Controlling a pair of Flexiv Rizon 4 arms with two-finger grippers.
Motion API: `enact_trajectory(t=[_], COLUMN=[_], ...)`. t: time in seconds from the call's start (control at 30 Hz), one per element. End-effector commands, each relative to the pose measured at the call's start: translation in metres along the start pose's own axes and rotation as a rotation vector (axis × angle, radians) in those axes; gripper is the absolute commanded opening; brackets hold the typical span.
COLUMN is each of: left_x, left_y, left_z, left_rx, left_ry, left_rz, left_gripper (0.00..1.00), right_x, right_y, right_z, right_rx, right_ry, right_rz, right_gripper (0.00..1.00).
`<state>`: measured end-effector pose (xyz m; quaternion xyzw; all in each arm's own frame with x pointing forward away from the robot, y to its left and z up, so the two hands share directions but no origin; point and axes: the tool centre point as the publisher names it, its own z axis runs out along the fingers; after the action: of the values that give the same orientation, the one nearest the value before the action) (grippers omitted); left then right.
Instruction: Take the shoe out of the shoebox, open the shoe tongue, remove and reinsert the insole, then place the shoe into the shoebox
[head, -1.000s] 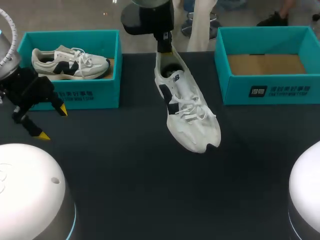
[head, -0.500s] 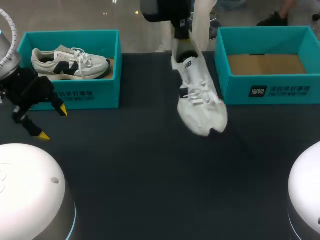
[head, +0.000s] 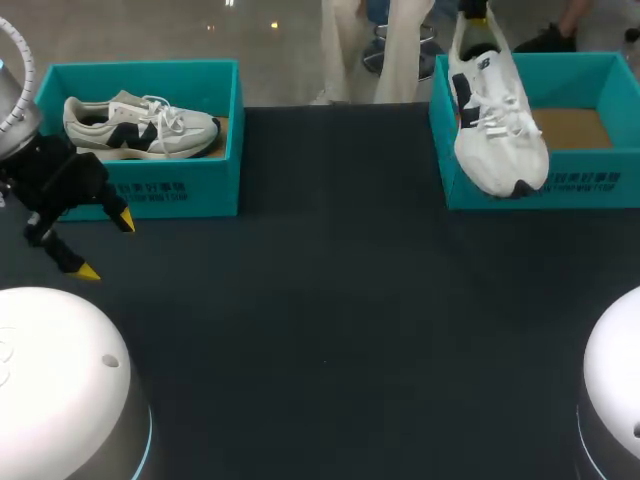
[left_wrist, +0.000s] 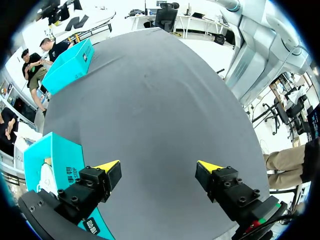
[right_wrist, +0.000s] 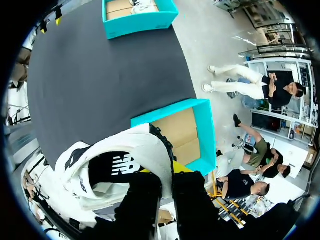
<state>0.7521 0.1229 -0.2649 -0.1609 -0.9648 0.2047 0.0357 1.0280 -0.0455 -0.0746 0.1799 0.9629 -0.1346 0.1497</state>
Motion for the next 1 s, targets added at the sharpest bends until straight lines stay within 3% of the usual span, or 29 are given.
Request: enact_trajectory(t=[0.03,0.8,1.0], left_x=[0.001,0.001,0.001], left_y=[0.0,0.0,0.0], left_z=[0.0,0.0,0.0], left_rx=[-0.001,-0.001,-0.001], left_ry=[0.0,0.0,0.0], left_rz=[0.0,0.0,0.0], left_gripper=[1.0,1.0,1.0], right_x=[-0.019,-0.019,-0.061], right_y=[-0.032,-0.032,-0.066], right_z=[0.01,0.01,0.04], right_rx=[-0.079,-0.079,-0.012], right_ry=[0.045,0.045,0.088], right_rz=[0.061,0.061,0.158], right_gripper=[0.0,0.0,0.0])
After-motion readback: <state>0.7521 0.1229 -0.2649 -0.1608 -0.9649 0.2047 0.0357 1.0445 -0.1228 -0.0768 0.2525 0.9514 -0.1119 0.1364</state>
